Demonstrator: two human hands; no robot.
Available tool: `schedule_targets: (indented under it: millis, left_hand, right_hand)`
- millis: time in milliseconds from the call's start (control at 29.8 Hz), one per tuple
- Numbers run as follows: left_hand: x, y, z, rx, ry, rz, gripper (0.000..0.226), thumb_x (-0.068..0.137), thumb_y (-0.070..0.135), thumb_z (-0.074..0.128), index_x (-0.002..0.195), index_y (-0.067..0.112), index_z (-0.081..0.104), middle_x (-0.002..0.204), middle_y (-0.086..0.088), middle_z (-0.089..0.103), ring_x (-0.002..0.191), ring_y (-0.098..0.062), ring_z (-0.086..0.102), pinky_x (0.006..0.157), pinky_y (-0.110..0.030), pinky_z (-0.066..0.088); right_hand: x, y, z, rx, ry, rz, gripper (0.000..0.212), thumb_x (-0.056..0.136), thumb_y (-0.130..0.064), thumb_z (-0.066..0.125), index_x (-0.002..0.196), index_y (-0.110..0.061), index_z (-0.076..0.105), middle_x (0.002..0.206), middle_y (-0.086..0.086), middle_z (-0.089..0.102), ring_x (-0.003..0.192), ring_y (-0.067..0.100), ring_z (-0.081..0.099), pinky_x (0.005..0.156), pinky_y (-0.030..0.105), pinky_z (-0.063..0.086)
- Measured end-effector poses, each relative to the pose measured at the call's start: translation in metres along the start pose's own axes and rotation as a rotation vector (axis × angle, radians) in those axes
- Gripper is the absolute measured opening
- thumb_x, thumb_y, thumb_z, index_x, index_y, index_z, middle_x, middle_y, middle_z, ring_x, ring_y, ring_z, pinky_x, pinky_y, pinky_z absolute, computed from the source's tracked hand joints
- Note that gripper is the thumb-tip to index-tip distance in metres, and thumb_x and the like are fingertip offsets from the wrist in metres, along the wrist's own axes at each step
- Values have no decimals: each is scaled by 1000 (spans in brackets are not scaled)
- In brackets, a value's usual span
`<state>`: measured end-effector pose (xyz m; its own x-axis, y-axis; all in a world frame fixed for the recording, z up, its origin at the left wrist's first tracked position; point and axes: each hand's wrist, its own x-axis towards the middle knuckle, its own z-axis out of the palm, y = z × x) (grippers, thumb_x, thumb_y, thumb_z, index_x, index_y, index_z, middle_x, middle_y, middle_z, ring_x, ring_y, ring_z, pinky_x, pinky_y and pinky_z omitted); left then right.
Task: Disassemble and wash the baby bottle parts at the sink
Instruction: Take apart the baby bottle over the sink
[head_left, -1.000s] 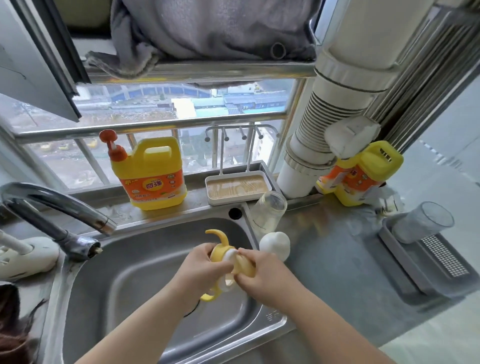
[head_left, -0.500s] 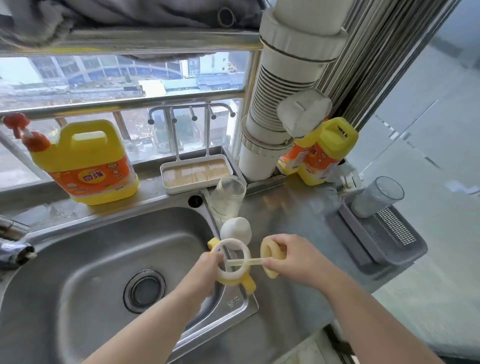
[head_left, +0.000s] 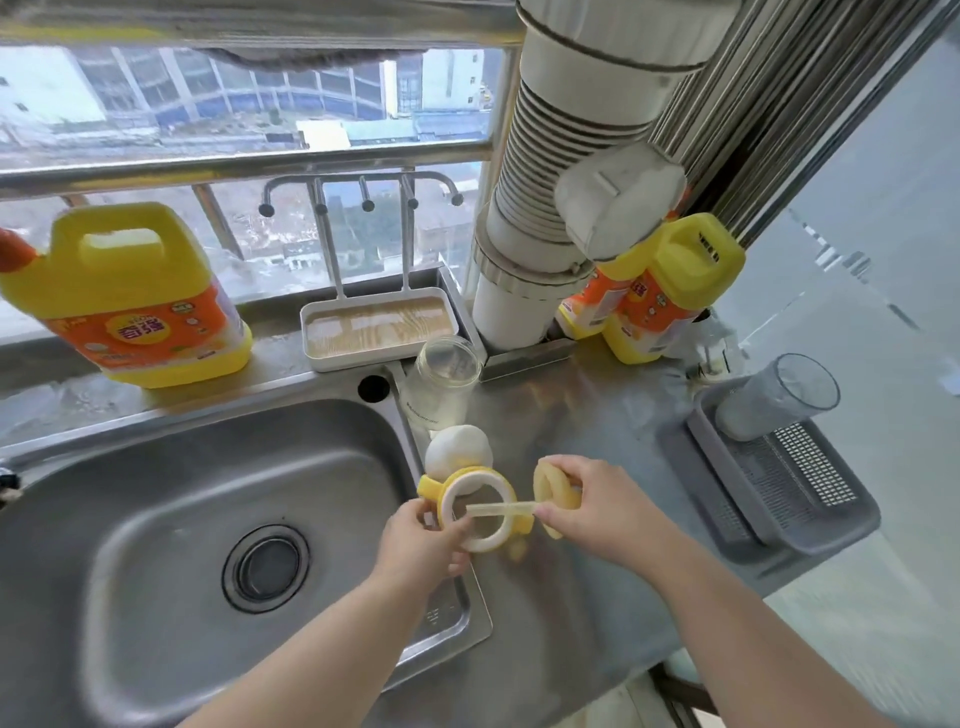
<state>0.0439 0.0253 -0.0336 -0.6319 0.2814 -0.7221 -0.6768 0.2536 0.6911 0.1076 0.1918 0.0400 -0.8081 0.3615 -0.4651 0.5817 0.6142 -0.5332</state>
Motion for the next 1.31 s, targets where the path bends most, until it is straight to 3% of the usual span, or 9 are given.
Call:
schedule_targets:
  millis: [101, 201, 336, 504, 604, 806, 974, 1175, 1310]
  left_hand:
    - [5, 1, 9, -45, 79, -15, 31, 78, -2, 71, 102, 3, 52, 96, -14, 59, 74, -24, 65, 68, -32, 57]
    - [6, 0, 17, -94, 26, -38, 19, 81, -4, 67, 97, 0, 58, 98, -19, 65, 90, -28, 68, 80, -33, 56]
    - [2, 3, 13, 4, 28, -18, 11, 89, -2, 52, 89, 7, 59, 93, -17, 64, 84, -26, 67, 70, -29, 55]
    - [-16, 16, -5, 570, 21, 611, 12, 86, 28, 58, 90, 19, 66, 95, 9, 58, 83, -9, 53, 73, -15, 39]
    - [-20, 29, -10, 964, -158, 852, 33, 82, 43, 45, 96, 23, 69, 93, 11, 66, 90, -16, 58, 84, -31, 45]
    - [-43, 43, -19, 927, -305, 863, 21, 95, 19, 51, 110, 16, 64, 91, 2, 62, 79, -12, 58, 75, -17, 44]
    - [-55, 54, -40, 825, -463, 864, 16, 90, 28, 59, 98, 19, 70, 87, 0, 66, 79, -11, 59, 75, -19, 47]
    - [-50, 51, -53, 870, -637, 677, 15, 94, 21, 55, 99, 20, 70, 84, 7, 65, 73, 1, 53, 79, -18, 45]
    - [-39, 32, -39, 1053, -505, 637, 20, 95, 26, 52, 92, 11, 65, 74, 9, 56, 64, -1, 49, 64, -12, 38]
  right_hand:
    - [2, 5, -1, 12, 0, -4, 43, 80, -29, 68, 122, -28, 56, 108, -6, 64, 103, 12, 60, 83, 20, 47]
    - [2, 13, -2, 11, 14, -11, 53, 81, -29, 68, 130, -27, 51, 115, -7, 63, 105, 8, 58, 83, 16, 42]
    - [1, 20, 2, 19, 24, 1, 58, 80, -32, 67, 134, -27, 47, 121, -6, 61, 110, 10, 57, 87, 19, 44]
    - [-6, 16, 11, 85, 36, -20, 57, 76, -35, 69, 130, -32, 51, 113, -9, 63, 102, 5, 58, 87, 18, 46]
    - [-13, 5, 18, 143, 66, -71, 57, 72, -43, 73, 125, -37, 55, 109, -11, 64, 99, 2, 59, 87, 18, 48]
    - [-31, -15, 28, 294, 184, -77, 53, 68, -40, 79, 118, -35, 62, 101, -10, 66, 90, 2, 64, 82, 16, 50]
    - [-42, -19, 27, 523, -65, -204, 32, 70, -36, 75, 98, -21, 73, 89, 4, 71, 87, 11, 66, 86, 43, 55]
    - [-55, -20, 40, 615, -192, -176, 21, 83, -11, 69, 104, -12, 72, 93, 7, 70, 88, 15, 66, 83, 32, 56]
    - [-47, -5, 58, 534, -149, -73, 18, 82, -22, 71, 98, -14, 73, 89, 3, 71, 85, 12, 66, 84, 35, 56]
